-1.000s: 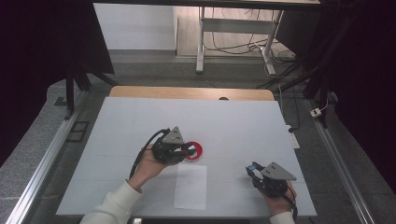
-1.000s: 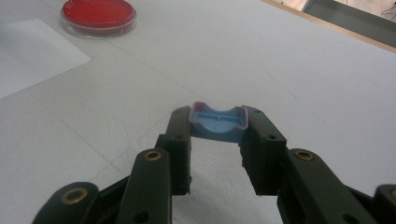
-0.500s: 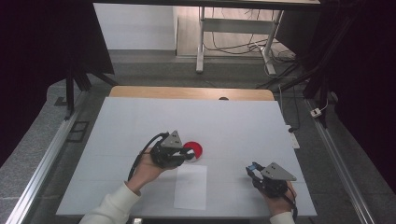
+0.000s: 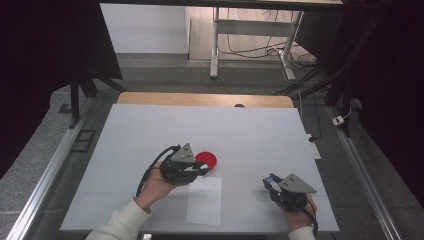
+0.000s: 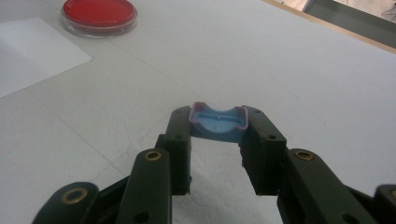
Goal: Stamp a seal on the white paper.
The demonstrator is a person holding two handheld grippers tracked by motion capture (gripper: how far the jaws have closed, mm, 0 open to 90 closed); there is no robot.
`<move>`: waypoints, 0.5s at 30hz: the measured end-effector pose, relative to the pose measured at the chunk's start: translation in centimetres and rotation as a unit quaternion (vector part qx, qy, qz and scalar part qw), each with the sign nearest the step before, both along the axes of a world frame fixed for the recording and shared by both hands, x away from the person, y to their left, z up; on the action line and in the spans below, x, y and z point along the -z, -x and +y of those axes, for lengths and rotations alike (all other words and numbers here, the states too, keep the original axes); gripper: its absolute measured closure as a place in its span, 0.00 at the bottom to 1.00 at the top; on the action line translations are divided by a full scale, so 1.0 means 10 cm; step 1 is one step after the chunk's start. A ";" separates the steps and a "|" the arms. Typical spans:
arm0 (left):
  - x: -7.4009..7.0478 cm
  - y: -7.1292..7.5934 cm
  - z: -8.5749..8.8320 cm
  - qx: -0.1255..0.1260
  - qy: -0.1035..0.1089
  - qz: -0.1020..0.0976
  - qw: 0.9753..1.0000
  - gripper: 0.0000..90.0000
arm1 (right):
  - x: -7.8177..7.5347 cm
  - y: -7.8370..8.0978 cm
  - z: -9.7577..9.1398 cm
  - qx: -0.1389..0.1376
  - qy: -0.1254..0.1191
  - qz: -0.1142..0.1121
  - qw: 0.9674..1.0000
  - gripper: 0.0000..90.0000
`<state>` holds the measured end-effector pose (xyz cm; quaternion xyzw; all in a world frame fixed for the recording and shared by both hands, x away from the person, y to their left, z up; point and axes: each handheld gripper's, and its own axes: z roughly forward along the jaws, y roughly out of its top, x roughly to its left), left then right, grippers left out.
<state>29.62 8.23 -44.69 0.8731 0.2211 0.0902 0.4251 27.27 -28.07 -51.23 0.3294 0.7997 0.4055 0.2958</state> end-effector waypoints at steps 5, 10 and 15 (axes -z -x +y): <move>0.03 0.06 -0.03 0.003 0.000 0.003 1.000 0.84 | 0.00 0.00 0.00 -0.001 -0.001 -0.001 1.000 0.71; 0.06 0.11 -0.04 0.006 -0.003 0.008 1.000 0.84 | -0.01 0.01 0.01 -0.001 0.003 0.000 1.000 0.71; 0.10 0.14 -0.05 0.008 -0.005 0.012 1.000 0.84 | 0.00 0.01 0.01 -0.001 0.002 0.000 1.000 0.71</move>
